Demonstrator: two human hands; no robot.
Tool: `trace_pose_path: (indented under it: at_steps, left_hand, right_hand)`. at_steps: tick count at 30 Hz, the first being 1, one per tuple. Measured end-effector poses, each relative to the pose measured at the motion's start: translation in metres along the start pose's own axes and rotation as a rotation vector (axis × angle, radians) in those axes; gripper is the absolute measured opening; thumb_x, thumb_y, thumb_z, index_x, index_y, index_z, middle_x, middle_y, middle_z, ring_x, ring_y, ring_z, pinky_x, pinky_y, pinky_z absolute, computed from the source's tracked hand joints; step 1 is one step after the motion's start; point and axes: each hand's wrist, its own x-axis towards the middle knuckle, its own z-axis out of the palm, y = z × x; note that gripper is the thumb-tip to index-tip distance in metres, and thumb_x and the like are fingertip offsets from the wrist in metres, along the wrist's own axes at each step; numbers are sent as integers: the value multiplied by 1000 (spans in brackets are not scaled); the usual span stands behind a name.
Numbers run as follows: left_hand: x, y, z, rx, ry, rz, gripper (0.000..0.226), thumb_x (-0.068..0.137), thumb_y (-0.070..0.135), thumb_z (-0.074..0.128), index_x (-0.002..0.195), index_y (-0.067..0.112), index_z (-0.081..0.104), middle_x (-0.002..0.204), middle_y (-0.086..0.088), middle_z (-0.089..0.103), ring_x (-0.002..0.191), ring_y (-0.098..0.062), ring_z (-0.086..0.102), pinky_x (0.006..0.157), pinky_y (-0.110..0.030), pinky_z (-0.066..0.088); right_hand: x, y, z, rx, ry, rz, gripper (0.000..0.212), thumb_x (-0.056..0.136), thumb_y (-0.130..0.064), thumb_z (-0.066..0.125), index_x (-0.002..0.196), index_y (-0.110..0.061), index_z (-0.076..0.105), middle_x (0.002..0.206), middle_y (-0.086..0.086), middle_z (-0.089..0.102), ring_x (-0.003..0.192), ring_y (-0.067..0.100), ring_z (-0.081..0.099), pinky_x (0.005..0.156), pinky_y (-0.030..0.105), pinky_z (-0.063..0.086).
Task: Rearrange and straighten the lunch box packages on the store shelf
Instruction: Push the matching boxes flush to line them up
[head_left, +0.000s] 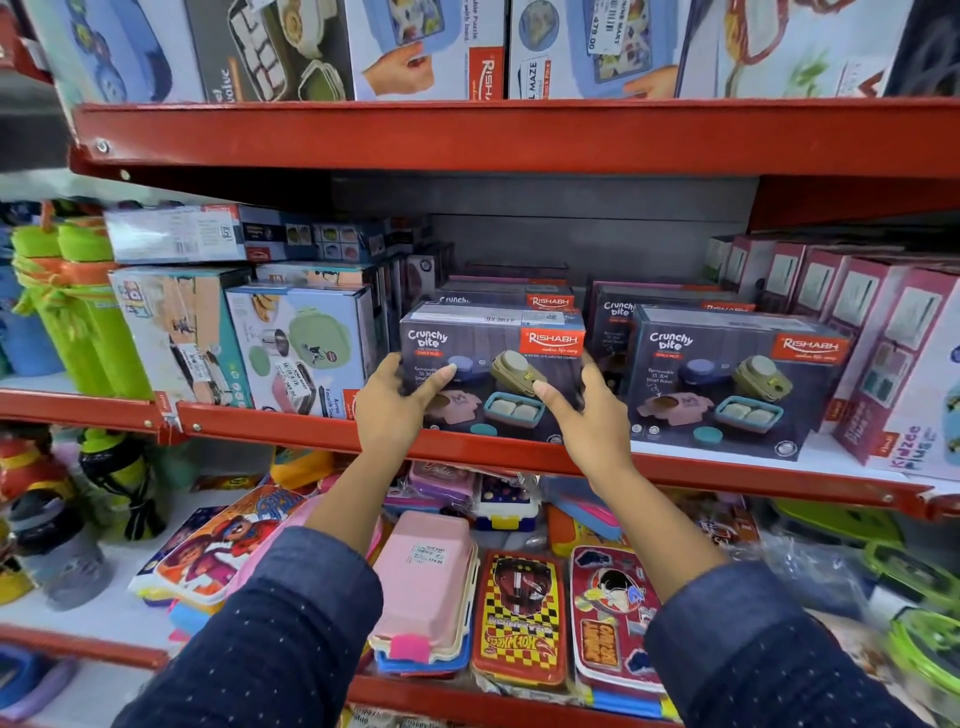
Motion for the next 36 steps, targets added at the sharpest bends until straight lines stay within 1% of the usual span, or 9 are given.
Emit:
trace_pose_path:
  at_steps: [6, 10, 13, 16, 20, 24, 28, 32, 36]
  left_hand:
    - [-7, 3, -3, -35, -25, -22, 49, 71, 60, 74, 99, 22, 60, 100, 1, 72, 92, -21, 68, 87, -50, 56]
    - [-15, 10, 1, -44, -29, -81, 83, 69, 71, 66, 127, 13, 53, 124, -1, 65, 112, -22, 61, 100, -47, 49]
    - [-42, 15, 12, -27, -12, -88, 95, 82, 55, 65, 152, 11, 18, 156, -12, 33, 143, -28, 32, 117, -42, 28]
    - [-81, 15, 36, 14, 79, -11, 93, 87, 51, 62, 153, 13, 8, 163, -10, 10, 150, -23, 5, 117, -35, 9]
    - [-140, 27, 82, 8, 120, 179, 75, 89, 42, 64, 148, 13, 27, 155, -15, 27, 146, -25, 18, 115, -34, 19]
    - [-170, 52, 131, -35, -52, 345, 62, 90, 36, 64, 140, 8, 39, 139, -15, 44, 132, -26, 39, 109, -33, 33]
    - [-153, 89, 166, -47, -217, 326, 75, 93, 37, 60, 151, 9, 21, 155, -14, 26, 142, -24, 27, 104, -15, 22]
    - [-121, 111, 185, 37, -363, 194, 94, 93, 35, 61, 153, 13, -9, 163, -12, 4, 146, -27, 20, 107, -38, 31]
    - [-107, 112, 190, 97, -445, 134, 97, 91, 36, 63, 153, 14, -9, 161, -15, 15, 143, -32, 28, 108, -42, 33]
  right_hand:
    - [-6, -5, -3, 14, -14, 9, 72, 90, -47, 59, 151, -28, 27, 144, 3, 54, 130, 29, 51, 102, 45, 46]
    - [-6, -6, -7, 67, -48, 38, 76, 87, -47, 62, 151, -27, 27, 149, 2, 47, 135, 27, 46, 106, 44, 43]
    - [-21, -1, -16, 83, -32, 22, 81, 87, -45, 64, 153, -22, 24, 156, 3, 37, 142, 24, 36, 111, 37, 33]
    - [-48, 10, -30, 87, 88, -41, 77, 88, -42, 63, 152, -19, 27, 156, 2, 37, 143, 20, 35, 112, 32, 32]
    - [-66, 36, -59, 8, 270, -94, 72, 91, -39, 62, 150, -13, 30, 154, 7, 39, 139, 24, 41, 113, 35, 34]
    - [-56, 61, -100, -37, 395, -62, 74, 91, -34, 62, 150, -7, 28, 158, 13, 29, 148, 23, 23, 112, 18, 14]
    - [-31, 80, -143, -92, 442, 14, 80, 91, -36, 61, 153, -7, 20, 160, 15, 22, 150, 25, 15, 114, 24, 12]
    - [-3, 93, -172, -104, 322, 99, 91, 89, -41, 62, 155, -10, 8, 163, 11, 14, 150, 26, 12, 118, 35, 14]
    - [7, 97, -179, -76, 174, 142, 93, 89, -40, 63, 155, -16, 3, 162, 7, 19, 147, 27, 24, 114, 36, 25]
